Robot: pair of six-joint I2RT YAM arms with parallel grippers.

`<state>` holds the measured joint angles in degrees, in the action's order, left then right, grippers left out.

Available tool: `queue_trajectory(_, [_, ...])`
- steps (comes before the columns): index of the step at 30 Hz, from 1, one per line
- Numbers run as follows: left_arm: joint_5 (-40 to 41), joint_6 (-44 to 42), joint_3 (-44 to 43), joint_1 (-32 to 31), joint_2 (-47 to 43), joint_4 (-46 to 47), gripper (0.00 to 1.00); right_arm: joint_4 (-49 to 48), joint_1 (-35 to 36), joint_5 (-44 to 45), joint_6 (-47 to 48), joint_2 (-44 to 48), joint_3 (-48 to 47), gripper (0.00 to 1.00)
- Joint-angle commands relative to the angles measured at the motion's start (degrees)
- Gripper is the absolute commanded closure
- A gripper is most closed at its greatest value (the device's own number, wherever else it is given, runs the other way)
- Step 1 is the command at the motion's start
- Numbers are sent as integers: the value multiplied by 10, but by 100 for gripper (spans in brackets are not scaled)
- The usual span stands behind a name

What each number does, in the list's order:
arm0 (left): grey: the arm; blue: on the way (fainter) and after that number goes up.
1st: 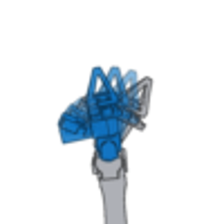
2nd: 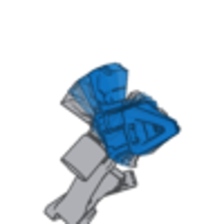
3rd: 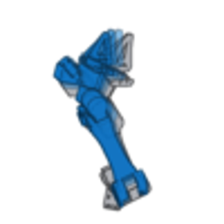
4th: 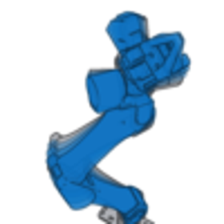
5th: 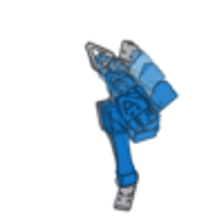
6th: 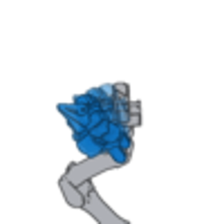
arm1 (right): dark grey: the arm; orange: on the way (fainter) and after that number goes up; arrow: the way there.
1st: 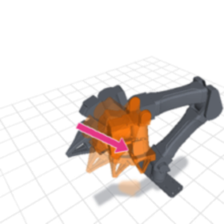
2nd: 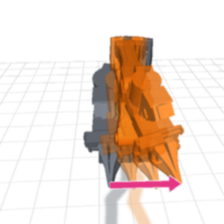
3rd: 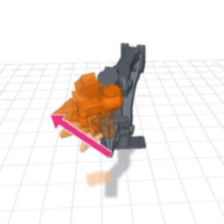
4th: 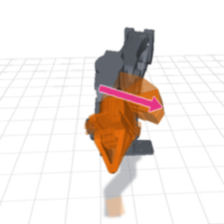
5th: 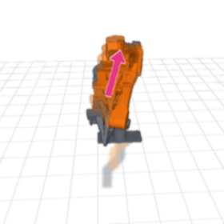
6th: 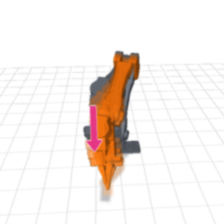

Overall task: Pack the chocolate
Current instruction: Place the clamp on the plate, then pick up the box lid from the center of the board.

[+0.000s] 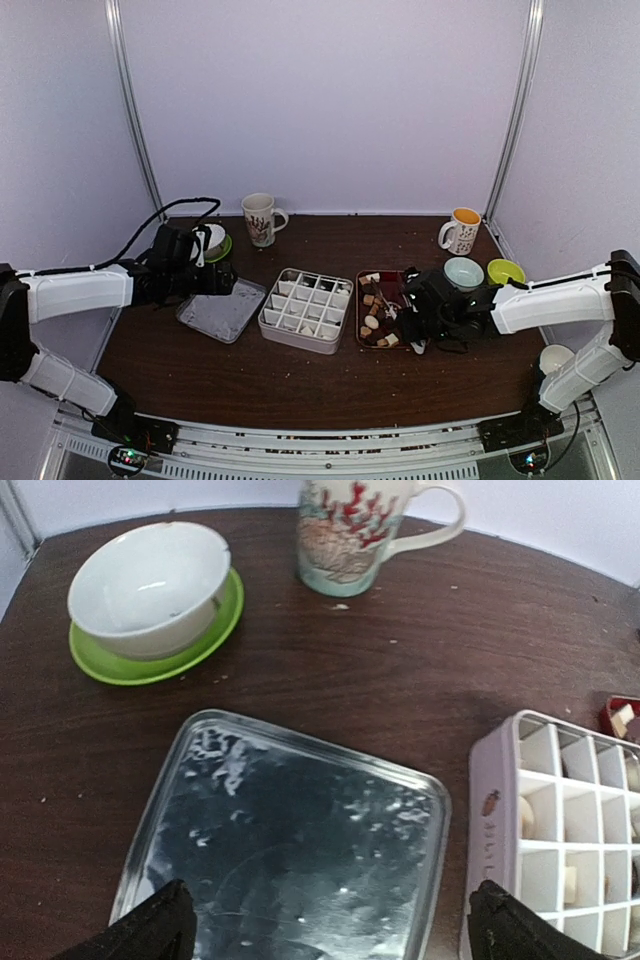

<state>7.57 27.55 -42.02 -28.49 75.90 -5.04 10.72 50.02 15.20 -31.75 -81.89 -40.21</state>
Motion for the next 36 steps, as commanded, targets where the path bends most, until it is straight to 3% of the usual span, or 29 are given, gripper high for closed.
queue_trajectory(1, [-15,19,-15,53,21,-16,2,-28,-7,4,-16,-4,1,45])
queue_trajectory(7, [-11,1,-20,114,48,-50,3,-32,-9,7,-9,14,0,32])
queue_trajectory(13, [-10,-27,-34,148,65,-82,10,-46,-11,20,19,39,1,32])
queue_trajectory(20, [-27,-89,-101,175,130,-150,39,-50,-13,25,71,45,-21,33])
queue_trajectory(25, [-29,-89,-133,189,186,-171,50,-52,-15,22,86,47,-25,33])
queue_trajectory(36, [-54,-82,-193,214,246,-236,55,-60,-20,9,102,46,-30,34])
